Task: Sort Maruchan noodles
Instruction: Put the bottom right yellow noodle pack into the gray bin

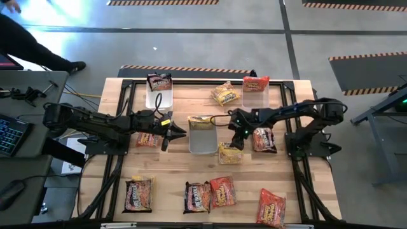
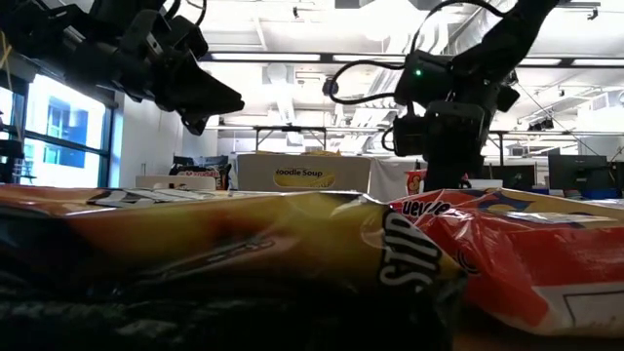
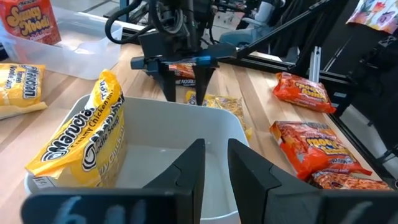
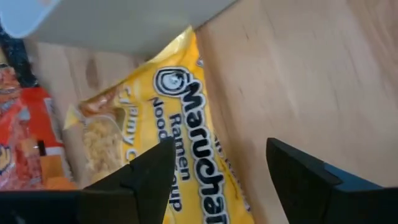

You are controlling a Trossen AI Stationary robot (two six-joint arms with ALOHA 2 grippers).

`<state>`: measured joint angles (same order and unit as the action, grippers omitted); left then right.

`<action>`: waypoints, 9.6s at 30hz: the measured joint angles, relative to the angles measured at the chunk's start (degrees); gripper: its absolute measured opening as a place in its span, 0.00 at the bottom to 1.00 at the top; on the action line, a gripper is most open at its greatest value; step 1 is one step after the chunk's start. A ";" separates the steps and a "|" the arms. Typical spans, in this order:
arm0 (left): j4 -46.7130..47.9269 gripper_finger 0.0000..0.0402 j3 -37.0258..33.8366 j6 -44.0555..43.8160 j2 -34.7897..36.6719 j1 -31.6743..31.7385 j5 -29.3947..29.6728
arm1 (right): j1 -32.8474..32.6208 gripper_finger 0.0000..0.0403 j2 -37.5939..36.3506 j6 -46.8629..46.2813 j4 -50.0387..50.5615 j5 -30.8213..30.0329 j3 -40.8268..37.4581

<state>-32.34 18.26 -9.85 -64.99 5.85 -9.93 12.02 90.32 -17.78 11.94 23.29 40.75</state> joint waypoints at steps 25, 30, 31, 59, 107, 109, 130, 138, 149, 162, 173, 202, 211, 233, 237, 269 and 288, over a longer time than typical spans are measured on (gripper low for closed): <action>0.04 0.14 0.00 -2.16 0.00 -0.02 2.01 | -0.17 0.09 2.12 -4.29 -6.05 7.32 -2.21; 0.04 0.14 0.00 -3.15 0.00 0.00 2.01 | -1.03 0.02 0.78 -3.16 -5.27 6.75 -2.08; 0.02 0.14 0.00 -3.30 0.00 0.02 2.01 | -1.34 0.02 0.29 -3.08 -4.51 6.68 -1.78; -0.57 0.42 4.62 -13.44 -3.81 -4.16 1.44 | -31.47 0.00 -4.48 -0.13 6.78 -35.46 14.34; -19.89 0.13 -4.38 -12.50 -5.27 -8.13 3.06 | -18.92 0.51 3.29 -46.22 -30.45 -22.78 -7.41; -19.85 0.13 -4.37 -12.50 -5.27 -8.13 3.06 | -18.94 0.42 3.23 -45.15 -31.36 -22.73 -7.41; -17.58 0.19 -2.92 -17.69 -5.27 -8.21 2.75 | -27.19 0.00 3.21 -20.11 -43.64 -29.94 -7.41; 4.03 0.36 9.45 -15.12 -8.18 -11.91 5.61 | -31.58 0.00 3.15 -9.21 -47.32 -38.41 -7.41; 17.65 0.55 26.75 -22.28 -25.43 -16.20 6.01 | -34.10 0.00 3.15 -2.75 -47.88 -42.34 -7.41; 28.03 0.62 39.57 -25.69 -35.51 -17.82 4.31 | -36.31 0.00 3.13 1.80 -49.73 -44.35 -7.41; 28.01 0.62 41.29 -26.53 -38.51 -18.27 5.74 | -38.02 0.00 3.13 2.88 -51.05 -47.26 -7.41; 27.33 0.21 41.20 -17.40 -37.39 -19.29 6.11 | -39.09 0.14 2.62 4.81 -55.36 -51.32 -7.41; 37.63 0.20 41.16 -10.06 -27.32 -16.82 5.11 | -41.95 0.37 -6.25 10.34 -53.00 -52.80 -7.39; 91.05 0.20 69.99 27.60 -32.59 2.96 5.63 | -40.59 0.04 -10.84 13.59 -36.24 -60.63 -7.34; 92.44 0.20 73.17 31.80 -38.30 3.96 7.03 | -40.49 0.01 -10.84 13.71 -35.49 -60.68 -7.34; 86.78 0.40 78.53 40.57 -49.40 1.84 24.79 | -40.49 0.00 -10.84 10.95 -33.65 -60.59 -7.39; 88.57 0.35 76.29 32.37 -37.52 3.12 22.77 | -40.49 0.00 -10.84 10.12 -32.25 -60.57 -7.39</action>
<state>56.23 94.55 22.53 -102.51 8.96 12.83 -28.47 79.48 -7.66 -20.31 -37.28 33.36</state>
